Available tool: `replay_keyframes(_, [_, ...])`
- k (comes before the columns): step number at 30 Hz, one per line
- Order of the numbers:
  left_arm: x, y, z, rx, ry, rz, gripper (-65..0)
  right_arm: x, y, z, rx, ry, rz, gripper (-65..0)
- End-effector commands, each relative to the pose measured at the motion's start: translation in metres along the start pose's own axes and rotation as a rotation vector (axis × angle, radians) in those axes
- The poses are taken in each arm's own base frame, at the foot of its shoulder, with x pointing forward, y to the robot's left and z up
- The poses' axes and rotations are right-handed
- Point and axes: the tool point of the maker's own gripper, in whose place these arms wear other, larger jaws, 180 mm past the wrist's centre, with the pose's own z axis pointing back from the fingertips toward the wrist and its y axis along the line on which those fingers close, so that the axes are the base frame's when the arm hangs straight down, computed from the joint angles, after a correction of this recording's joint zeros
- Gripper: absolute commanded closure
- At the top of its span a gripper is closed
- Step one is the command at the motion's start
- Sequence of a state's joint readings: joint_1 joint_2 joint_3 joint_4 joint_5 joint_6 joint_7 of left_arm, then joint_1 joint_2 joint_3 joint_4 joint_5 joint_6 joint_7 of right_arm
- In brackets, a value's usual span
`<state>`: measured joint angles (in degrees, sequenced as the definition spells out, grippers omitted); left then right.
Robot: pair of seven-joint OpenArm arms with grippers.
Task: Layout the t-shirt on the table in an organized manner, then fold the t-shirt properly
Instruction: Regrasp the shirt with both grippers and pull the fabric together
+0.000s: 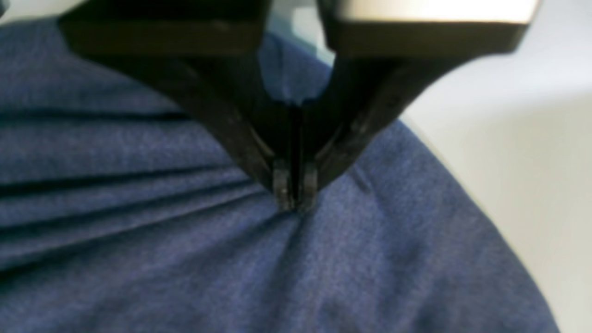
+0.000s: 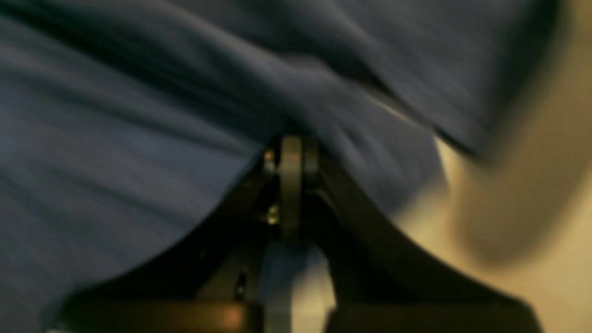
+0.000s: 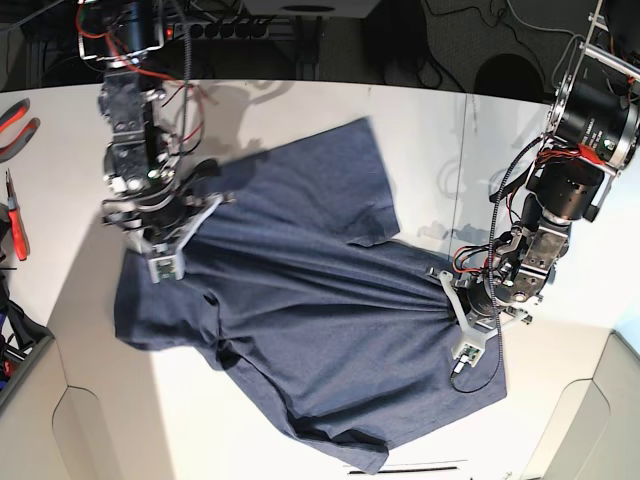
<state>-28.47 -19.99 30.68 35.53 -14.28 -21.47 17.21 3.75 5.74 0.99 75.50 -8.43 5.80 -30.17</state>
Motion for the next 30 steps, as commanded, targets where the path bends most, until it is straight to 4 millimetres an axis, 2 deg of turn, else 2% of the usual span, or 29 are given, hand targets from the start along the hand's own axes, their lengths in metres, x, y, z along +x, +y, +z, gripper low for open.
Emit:
replay_keyframes(1, [-0.049,-0.015,0.002,-0.048,0.179,0.000,-2.8,0.022,-0.024,0.001,-0.057,-0.051,-0.018,0.0])
replay_keyframes(4, [-0.050,-0.046,0.002,-0.128,0.140,0.087,-2.8,0.042,-0.041,0.001,-0.075,-0.087,-0.062,0.0])
replay_keyframes(7, [-0.043,-0.093,0.005,-0.269,0.082,0.131,-2.8,0.051,-0.042,0.001,-0.056,-0.101,-0.111,0.0])
replay_keyframes(11, [-0.034,-0.157,0.014,-0.455,0.016,0.158,-2.8,0.048,-0.032,0.001,-0.034,-0.094,-0.123,0.0])
replay_keyframes(14, [-0.029,-0.191,0.017,-0.515,-0.007,0.176,-2.8,0.046,-0.021,0.000,-0.012,-0.076,-0.137,0.0])
replay_keyframes(17, [-0.019,-0.211,0.018,-0.542,-0.045,0.189,-2.8,0.043,-0.005,0.000,0.016,-0.050,-0.154,0.0])
replay_keyframes(20, [-0.008,-0.210,0.015,-0.519,-0.073,0.177,-2.8,0.043,0.019,0.000,0.079,-0.037,-0.153,0.0])
replay_keyframes(22, [-0.003,-0.196,0.013,-0.484,-0.091,0.182,-2.8,0.044,0.037,0.001,0.130,-0.038,-0.166,0.0])
replay_keyframes(27, [0.001,-0.146,0.013,-0.382,-0.134,0.277,-2.8,0.043,0.083,0.009,0.281,-0.041,-0.193,0.0])
replay_keyframes(30, [0.000,-0.116,0.016,-0.324,-0.164,0.330,-2.8,0.035,0.098,0.012,0.314,-0.026,-0.165,0.0])
